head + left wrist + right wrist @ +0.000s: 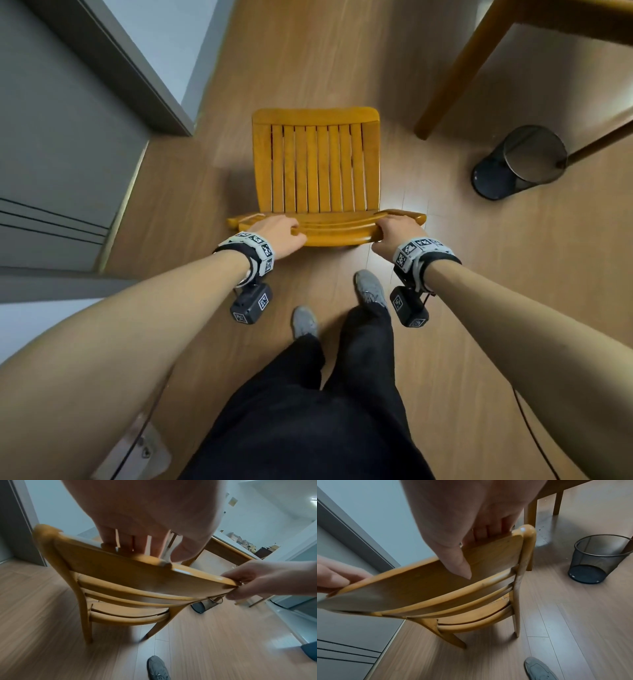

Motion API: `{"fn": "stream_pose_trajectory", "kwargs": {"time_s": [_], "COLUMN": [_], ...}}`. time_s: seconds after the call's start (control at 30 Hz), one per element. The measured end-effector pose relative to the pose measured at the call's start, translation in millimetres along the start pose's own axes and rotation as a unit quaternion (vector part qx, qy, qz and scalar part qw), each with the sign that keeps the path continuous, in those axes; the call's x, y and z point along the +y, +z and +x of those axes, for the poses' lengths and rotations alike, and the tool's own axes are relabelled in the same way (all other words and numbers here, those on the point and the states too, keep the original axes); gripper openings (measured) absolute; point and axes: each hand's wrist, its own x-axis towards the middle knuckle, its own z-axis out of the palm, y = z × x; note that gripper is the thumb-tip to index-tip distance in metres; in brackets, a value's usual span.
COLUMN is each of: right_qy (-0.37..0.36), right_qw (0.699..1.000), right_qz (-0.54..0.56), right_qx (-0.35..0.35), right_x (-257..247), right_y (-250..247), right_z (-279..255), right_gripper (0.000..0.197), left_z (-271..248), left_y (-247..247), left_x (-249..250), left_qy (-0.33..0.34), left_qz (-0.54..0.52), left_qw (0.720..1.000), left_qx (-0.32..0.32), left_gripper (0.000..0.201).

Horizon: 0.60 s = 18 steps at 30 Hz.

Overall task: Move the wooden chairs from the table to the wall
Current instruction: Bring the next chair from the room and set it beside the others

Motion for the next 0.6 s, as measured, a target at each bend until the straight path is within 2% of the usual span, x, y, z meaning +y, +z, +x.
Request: {"fn": "stream_pose_trajectory", "kwargs": {"time_s": [0.1, 0.2, 0.27, 0.37, 0.6], "right_qy": [0.000, 0.002, -0.003, 0.002, 0.010], "right_qw": [0.999, 0.998, 0.998, 0.998, 0.995], "right_qz": [-0.034, -0.057, -0.057, -0.054, -0.043], "right_qx": [0.008, 0.009, -0.004, -0.033, -0.093], "right_x": [-12, -19, -19, -20, -27], "right_y": [8, 13, 13, 6, -48], "right_z": [10, 15, 15, 11, 24], "right_gripper": [0.018, 0.027, 0.032, 0.034, 0.029], "left_z": [-6, -5, 0, 5, 12], "left_y": [5, 15, 18, 14, -40], "left_x": [-13, -25, -29, -25, -19], "left_qy": [0.043, 0.074, 0.066, 0.060, 0.042], "left_qz": [0.014, 0.041, 0.061, 0.116, 0.096], "left_qw": [0.999, 0.996, 0.995, 0.991, 0.994], "left_qx": [-0.002, 0.014, 0.029, 0.009, -0.017], "left_gripper": [0.052, 0.053, 0.045, 0.028, 0.020]}}
